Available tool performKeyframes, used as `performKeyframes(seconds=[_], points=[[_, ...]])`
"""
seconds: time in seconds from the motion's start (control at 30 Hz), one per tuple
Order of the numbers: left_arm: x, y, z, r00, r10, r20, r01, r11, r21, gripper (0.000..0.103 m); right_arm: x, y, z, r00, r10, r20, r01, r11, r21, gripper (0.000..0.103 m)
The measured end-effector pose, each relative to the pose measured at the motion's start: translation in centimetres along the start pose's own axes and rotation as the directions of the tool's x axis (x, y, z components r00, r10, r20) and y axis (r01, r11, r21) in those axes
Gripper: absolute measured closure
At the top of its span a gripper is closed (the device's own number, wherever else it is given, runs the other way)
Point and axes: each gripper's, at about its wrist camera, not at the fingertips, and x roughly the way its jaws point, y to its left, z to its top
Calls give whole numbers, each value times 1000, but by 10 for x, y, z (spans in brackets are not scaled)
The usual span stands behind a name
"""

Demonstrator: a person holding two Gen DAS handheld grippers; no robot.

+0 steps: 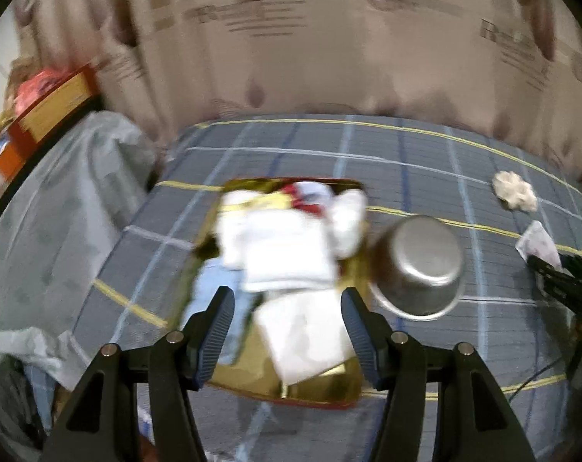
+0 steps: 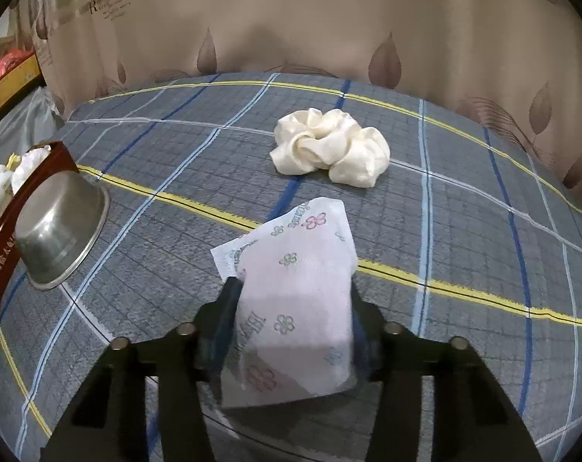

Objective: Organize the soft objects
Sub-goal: 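Grasp the flower-printed white pad from the bedspread with the right tool, then grasp the cream scrunched satin cloth with the left tool while the right tool holds the pad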

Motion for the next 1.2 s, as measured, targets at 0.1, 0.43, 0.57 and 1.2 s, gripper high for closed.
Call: performKeyframes(seconds=[0.1, 0.43, 0.57, 1.2], points=[[2, -23, 5, 999, -40, -2, 40, 999, 34, 44, -4, -8, -3, 1000, -15, 2, 15, 1000, 21, 65], [15, -104, 28, 982, -187, -28, 189, 972, 138, 44, -29, -73, -31, 993, -115, -4, 114, 981, 155, 66], [29, -143, 46, 962, -265, -64, 272, 949, 161, 44, -40, -104, -45, 983, -182, -16, 182, 962, 205, 66], [104, -326, 136, 891, -421, -173, 453, 857, 245, 44, -47, -128, -58, 988, -156, -4, 150, 947, 284, 63]])
